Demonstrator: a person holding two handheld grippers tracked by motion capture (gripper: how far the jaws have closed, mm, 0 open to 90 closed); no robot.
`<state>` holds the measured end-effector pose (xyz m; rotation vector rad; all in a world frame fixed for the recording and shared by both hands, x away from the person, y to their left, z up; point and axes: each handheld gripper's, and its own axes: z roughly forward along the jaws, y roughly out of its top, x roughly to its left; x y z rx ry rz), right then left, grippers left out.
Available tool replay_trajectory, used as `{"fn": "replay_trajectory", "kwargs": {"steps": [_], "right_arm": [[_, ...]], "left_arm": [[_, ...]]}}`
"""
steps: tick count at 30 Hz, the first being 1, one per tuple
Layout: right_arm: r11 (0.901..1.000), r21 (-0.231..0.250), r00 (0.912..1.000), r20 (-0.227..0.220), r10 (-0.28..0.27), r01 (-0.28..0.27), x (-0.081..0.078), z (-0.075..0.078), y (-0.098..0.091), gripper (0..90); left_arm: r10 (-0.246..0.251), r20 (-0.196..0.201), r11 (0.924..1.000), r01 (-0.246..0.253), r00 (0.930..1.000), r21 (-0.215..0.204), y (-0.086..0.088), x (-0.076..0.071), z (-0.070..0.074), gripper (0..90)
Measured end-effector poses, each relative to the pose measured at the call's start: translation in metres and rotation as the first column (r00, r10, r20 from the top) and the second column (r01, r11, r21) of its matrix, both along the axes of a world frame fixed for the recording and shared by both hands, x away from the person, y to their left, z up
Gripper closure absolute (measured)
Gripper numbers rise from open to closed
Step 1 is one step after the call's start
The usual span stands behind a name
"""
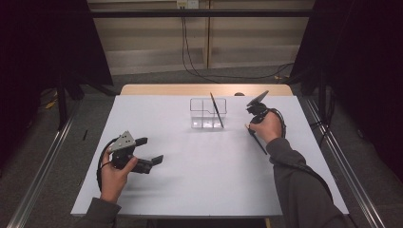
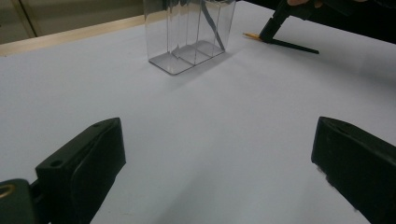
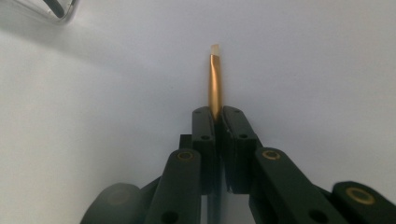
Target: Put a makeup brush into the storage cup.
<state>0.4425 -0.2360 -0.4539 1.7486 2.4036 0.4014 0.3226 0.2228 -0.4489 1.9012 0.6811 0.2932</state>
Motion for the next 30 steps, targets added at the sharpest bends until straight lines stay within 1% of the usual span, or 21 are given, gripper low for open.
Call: {"fn": "replay_trajectory", "kwargs": {"steps": [2, 3, 4, 5, 10, 11, 13, 15, 17, 18, 21, 22, 23, 24, 26, 30], "right_arm": [[0.9999, 0.004, 0.9998, 0.014, -0.012, 0.012, -0.001, 0.003, -0.002, 84.6], [0.9999, 0.010, 0.9997, 0.023, -0.009, 0.009, -0.002, 0.004, -0.004, 84.6], [0.9997, 0.021, 0.9994, 0.031, -0.016, 0.015, -0.002, 0.006, -0.006, 84.6], [0.9995, 0.029, 0.9993, 0.032, -0.016, 0.015, -0.003, 0.008, -0.007, 84.6], [0.9973, 0.071, 0.9964, 0.080, -0.025, 0.020, -0.007, 0.015, -0.012, 84.6], [0.9968, 0.079, 0.9948, 0.099, -0.023, 0.015, -0.007, 0.016, -0.013, 84.6], [0.9948, 0.101, 0.9921, 0.122, -0.027, 0.015, -0.008, 0.018, -0.013, 84.6], [0.9934, 0.113, 0.9874, 0.155, -0.035, 0.017, -0.010, 0.019, -0.012, 84.6], [0.9918, 0.125, 0.9836, 0.175, -0.044, 0.022, -0.011, 0.021, -0.012, 84.6], [0.9910, 0.132, 0.9817, 0.184, -0.049, 0.025, -0.012, 0.021, -0.013, 84.6], [0.9886, 0.147, 0.9714, 0.228, -0.065, 0.031, -0.014, 0.023, -0.014, 84.6], [0.9862, 0.163, 0.9655, 0.252, -0.067, 0.026, -0.014, 0.023, -0.015, 84.6], [0.9858, 0.167, 0.9627, 0.263, -0.065, 0.021, -0.015, 0.023, -0.016, 84.6], [0.9835, 0.178, 0.9574, 0.277, -0.081, 0.032, -0.015, 0.024, -0.016, 84.6], [0.9797, 0.198, 0.9486, 0.303, -0.091, 0.030, -0.017, 0.025, -0.018, 84.6], [0.9754, 0.219, 0.9311, 0.350, -0.105, 0.028, -0.020, 0.028, -0.018, 84.6]], "left_arm": [[0.003, 0.001, 1.0000, -0.003, 1.0000, 0.004, 0.000, 0.000, 0.000, 2.6], [0.005, -0.001, 1.0000, -0.005, 1.0000, 0.004, 0.000, 0.000, 0.000, 2.5], [0.009, -0.003, 1.0000, -0.009, 1.0000, 0.000, -0.001, 0.000, 0.000, 2.5], [0.008, 0.000, 0.9999, -0.008, 1.0000, 0.006, -0.001, 0.000, 0.000, 2.5], [0.002, -0.003, 1.0000, -0.002, 1.0000, 0.005, -0.002, 0.001, 0.000, 2.5], [0.001, -0.003, 1.0000, -0.001, 1.0000, 0.006, -0.002, 0.001, 0.000, 2.5], [0.001, -0.004, 1.0000, -0.001, 1.0000, 0.005, -0.003, 0.001, 0.000, 2.5], [0.000, -0.005, 1.0000, 0.000, 1.0000, 0.005, -0.003, 0.001, 0.000, 2.5], [0.000, -0.003, 1.0000, 0.000, 1.0000, 0.004, -0.002, 0.001, 0.000, 2.5], [0.005, -0.001, 0.9999, -0.005, 1.0000, 0.010, -0.002, 0.001, 0.000, 2.5], [0.008, 0.000, 0.9999, -0.008, 1.0000, 0.009, -0.001, 0.000, 0.000, 2.5], [0.009, 0.001, 0.9999, -0.009, 1.0000, 0.010, -0.001, 0.001, 0.000, 2.5], [0.007, 0.000, 0.9999, -0.007, 1.0000, 0.012, -0.001, 0.001, 0.000, 2.5], [0.007, -0.001, 0.9999, -0.007, 1.0000, 0.012, -0.001, 0.001, 0.000, 2.5], [0.006, -0.001, 0.9999, -0.006, 1.0000, 0.010, -0.002, 0.001, 0.000, 2.5], [0.004, -0.002, 1.0000, -0.004, 1.0000, 0.005, -0.002, 0.001, 0.000, 2.5]]}}
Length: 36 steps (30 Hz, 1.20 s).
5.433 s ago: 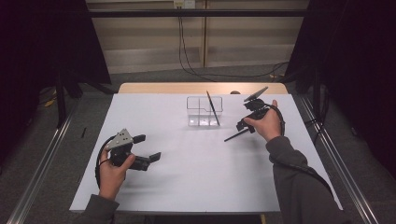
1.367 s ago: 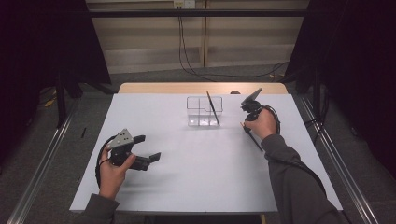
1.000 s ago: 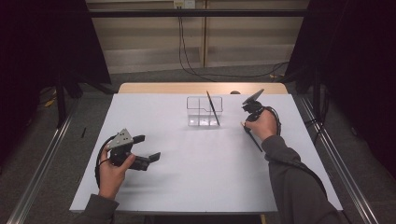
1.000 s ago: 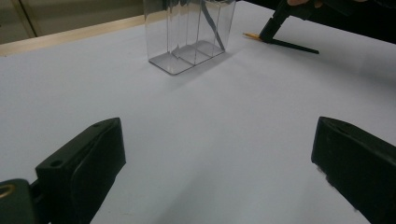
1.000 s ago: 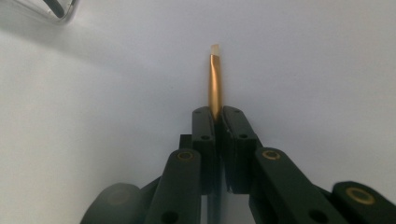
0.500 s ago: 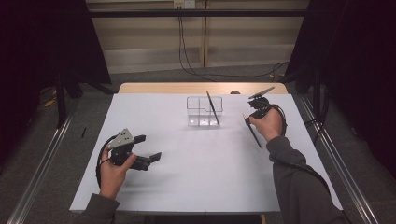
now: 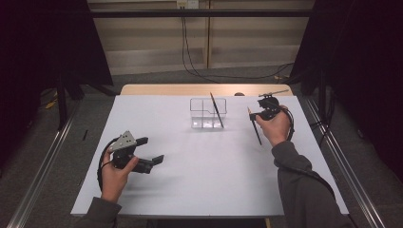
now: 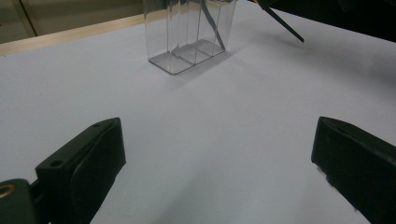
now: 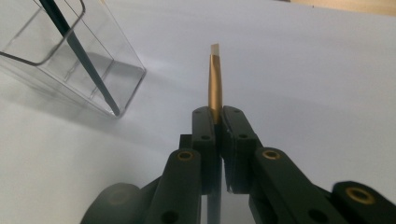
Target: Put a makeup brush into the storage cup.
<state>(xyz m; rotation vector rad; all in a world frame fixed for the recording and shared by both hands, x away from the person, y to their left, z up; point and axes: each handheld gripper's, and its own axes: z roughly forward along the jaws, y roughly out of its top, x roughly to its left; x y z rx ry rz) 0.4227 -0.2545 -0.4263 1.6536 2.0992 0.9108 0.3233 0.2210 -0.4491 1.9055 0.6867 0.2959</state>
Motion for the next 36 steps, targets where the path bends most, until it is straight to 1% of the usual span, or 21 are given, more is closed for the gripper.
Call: {"fn": "replay_trajectory", "kwargs": {"steps": [4, 5, 6, 7, 9, 10, 15, 18, 22, 24, 25, 28, 29, 34, 36], "right_arm": [[0.9995, 0.030, 0.9992, 0.041, 0.001, -0.002, -0.003, 0.001, -0.001, 84.6], [0.9995, 0.030, 0.9985, 0.055, 0.002, -0.004, -0.004, 0.001, -0.001, 84.6], [0.9993, 0.039, 0.9982, 0.060, -0.002, -0.001, -0.006, 0.002, 0.000, 84.6], [0.9992, 0.041, 0.9971, 0.076, -0.001, -0.002, -0.006, 0.002, 0.000, 84.6], [0.9983, 0.058, 0.9957, 0.093, -0.007, 0.001, -0.008, 0.003, 0.001, 84.6], [0.9982, 0.060, 0.9932, 0.116, 0.000, -0.007, -0.008, 0.003, 0.000, 84.6], [0.9968, 0.080, 0.9893, 0.146, -0.005, -0.007, -0.011, 0.004, 0.001, 84.6], [0.9953, 0.097, 0.9853, 0.170, -0.019, 0.002, -0.012, 0.005, 0.000, 84.6], [0.9923, 0.123, 0.9769, 0.209, -0.043, 0.017, -0.015, 0.008, -0.001, 84.6], [0.9919, 0.125, 0.9717, 0.231, -0.051, 0.022, -0.016, 0.008, -0.001, 84.6], [0.9911, 0.131, 0.9708, 0.234, -0.054, 0.024, -0.017, 0.009, -0.001, 84.6], [0.9895, 0.141, 0.9629, 0.261, -0.069, 0.033, -0.018, 0.010, -0.001, 84.6], [0.9890, 0.144, 0.9584, 0.276, -0.073, 0.034, -0.019, 0.011, -0.001, 84.6], [0.9864, 0.159, 0.9466, 0.310, -0.090, 0.042, -0.021, 0.013, -0.001, 84.6], [0.9849, 0.166, 0.9388, 0.329, -0.101, 0.048, -0.022, 0.014, -0.002, 84.5]], "left_arm": [[0.001, 0.000, 1.0000, -0.001, 1.0000, 0.001, 0.000, 0.000, 0.000, 2.5], [0.001, -0.002, 1.0000, -0.001, 1.0000, -0.001, 0.000, 0.000, 0.000, 2.5], [0.000, -0.001, 1.0000, 0.000, 1.0000, 0.000, 0.000, 0.000, 0.000, 2.5], [0.001, -0.001, 1.0000, -0.001, 1.0000, 0.000, 0.000, 0.000, 0.000, 2.6], [0.002, -0.001, 1.0000, -0.002, 1.0000, 0.000, 0.000, 0.000, 0.000, 2.5], [0.000, 0.001, 1.0000, 0.000, 1.0000, 0.002, 0.000, 0.000, 0.000, 2.5], [0.001, -0.005, 1.0000, -0.001, 1.0000, 0.000, -0.001, 0.000, -0.001, 2.5], [0.000, -0.004, 1.0000, 0.000, 1.0000, 0.001, -0.001, 0.000, -0.001, 2.6], [0.004, -0.005, 1.0000, -0.004, 1.0000, 0.006, 0.000, 0.000, -0.001, 2.5], [0.003, -0.006, 1.0000, -0.003, 1.0000, 0.000, 0.000, 0.000, -0.002, 2.5], [0.002, -0.006, 1.0000, -0.002, 1.0000, -0.001, 0.000, 0.000, -0.001, 2.5], [0.001, -0.006, 1.0000, -0.001, 1.0000, -0.002, 0.000, 0.001, -0.001, 2.5], [0.000, -0.005, 1.0000, 0.000, 1.0000, -0.002, 0.000, 0.001, -0.001, 2.5], [0.001, -0.007, 1.0000, -0.001, 1.0000, -0.002, 0.000, 0.001, -0.001, 2.5], [0.001, -0.007, 1.0000, -0.001, 1.0000, -0.002, 0.000, 0.001, -0.001, 2.5]]}}
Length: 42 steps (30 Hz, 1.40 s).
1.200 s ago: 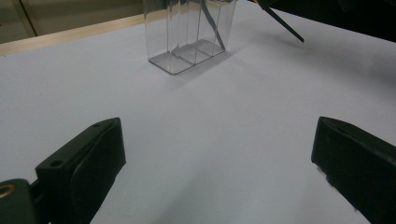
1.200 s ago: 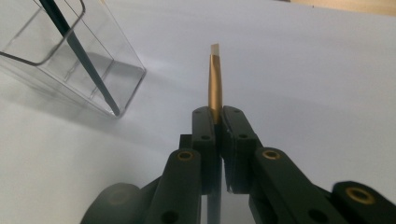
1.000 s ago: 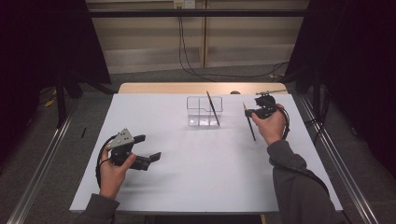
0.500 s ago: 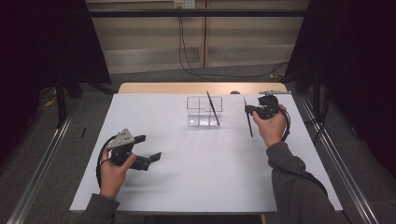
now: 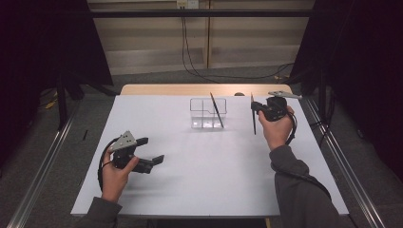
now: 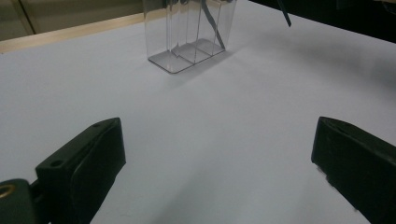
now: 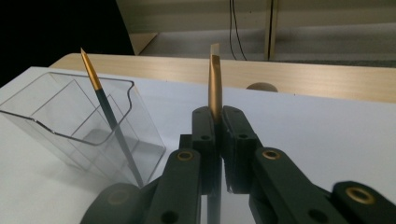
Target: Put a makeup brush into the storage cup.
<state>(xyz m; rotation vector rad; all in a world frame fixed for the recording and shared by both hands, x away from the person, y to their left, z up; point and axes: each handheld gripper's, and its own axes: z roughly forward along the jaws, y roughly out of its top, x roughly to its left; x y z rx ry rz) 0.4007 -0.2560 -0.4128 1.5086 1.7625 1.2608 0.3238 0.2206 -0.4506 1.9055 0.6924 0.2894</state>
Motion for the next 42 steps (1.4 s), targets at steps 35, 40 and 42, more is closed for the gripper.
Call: {"fn": "replay_trajectory", "kwargs": {"steps": [35, 40, 42], "right_arm": [[1.0000, 0.000, 0.9616, 0.274, -0.003, 0.003, -0.007, 0.024, 0.016, 84.5], [1.0000, 0.002, 0.9600, 0.280, 0.005, -0.005, -0.007, 0.026, 0.018, 84.5], [1.0000, 0.000, 0.9582, 0.286, 0.008, -0.009, -0.006, 0.027, 0.019, 84.5]], "left_arm": [[0.001, 0.008, 1.0000, -0.001, 1.0000, -0.005, 0.002, 0.000, 0.001, 2.5], [0.006, 0.005, 1.0000, -0.006, 1.0000, -0.002, 0.003, -0.001, 0.001, 2.5], [0.009, 0.005, 1.0000, -0.009, 0.9999, -0.001, 0.003, -0.002, 0.001, 2.5]]}}
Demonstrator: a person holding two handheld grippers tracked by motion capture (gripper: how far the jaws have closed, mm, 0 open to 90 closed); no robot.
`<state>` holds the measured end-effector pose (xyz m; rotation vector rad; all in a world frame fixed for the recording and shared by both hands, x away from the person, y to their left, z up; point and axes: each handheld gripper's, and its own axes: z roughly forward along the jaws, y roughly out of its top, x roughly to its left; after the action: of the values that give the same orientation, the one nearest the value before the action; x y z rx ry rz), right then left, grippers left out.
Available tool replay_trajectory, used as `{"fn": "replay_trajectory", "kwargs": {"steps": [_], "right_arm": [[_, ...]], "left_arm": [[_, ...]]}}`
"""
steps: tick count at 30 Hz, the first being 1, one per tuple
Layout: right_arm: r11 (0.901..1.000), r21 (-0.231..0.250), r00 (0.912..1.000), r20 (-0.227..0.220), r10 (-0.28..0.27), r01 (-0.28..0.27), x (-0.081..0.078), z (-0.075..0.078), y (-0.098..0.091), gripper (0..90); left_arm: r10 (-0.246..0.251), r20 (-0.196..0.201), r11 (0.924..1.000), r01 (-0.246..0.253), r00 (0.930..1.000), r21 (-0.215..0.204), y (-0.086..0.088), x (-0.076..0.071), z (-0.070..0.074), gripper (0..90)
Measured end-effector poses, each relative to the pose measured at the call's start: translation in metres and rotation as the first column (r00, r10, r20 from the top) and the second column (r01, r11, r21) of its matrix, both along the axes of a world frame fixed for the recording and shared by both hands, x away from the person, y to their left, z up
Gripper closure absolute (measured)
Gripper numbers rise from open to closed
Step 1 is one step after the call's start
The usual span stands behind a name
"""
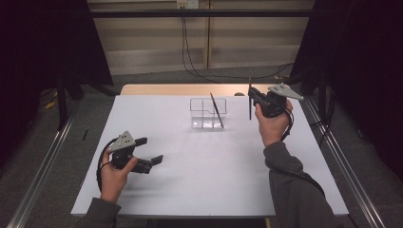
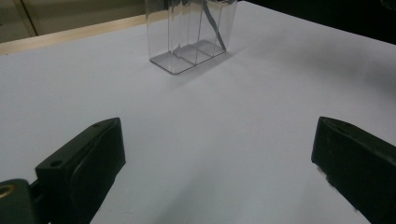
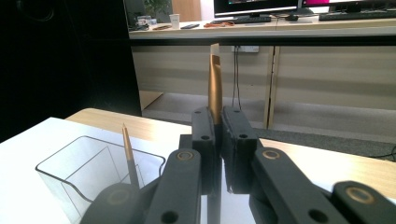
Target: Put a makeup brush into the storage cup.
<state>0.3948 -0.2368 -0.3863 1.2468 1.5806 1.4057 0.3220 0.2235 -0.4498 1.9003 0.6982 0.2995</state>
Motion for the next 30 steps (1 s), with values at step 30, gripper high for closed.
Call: {"fn": "replay_trajectory", "kwargs": {"steps": [30], "right_arm": [[0.9980, -0.007, 0.9975, 0.032, 0.063, -0.062, 0.014, 0.009, 0.024, 84.5]], "left_arm": [[0.007, -0.006, 0.9999, -0.007, 1.0000, -0.014, 0.006, -0.004, -0.001, 2.5]]}}
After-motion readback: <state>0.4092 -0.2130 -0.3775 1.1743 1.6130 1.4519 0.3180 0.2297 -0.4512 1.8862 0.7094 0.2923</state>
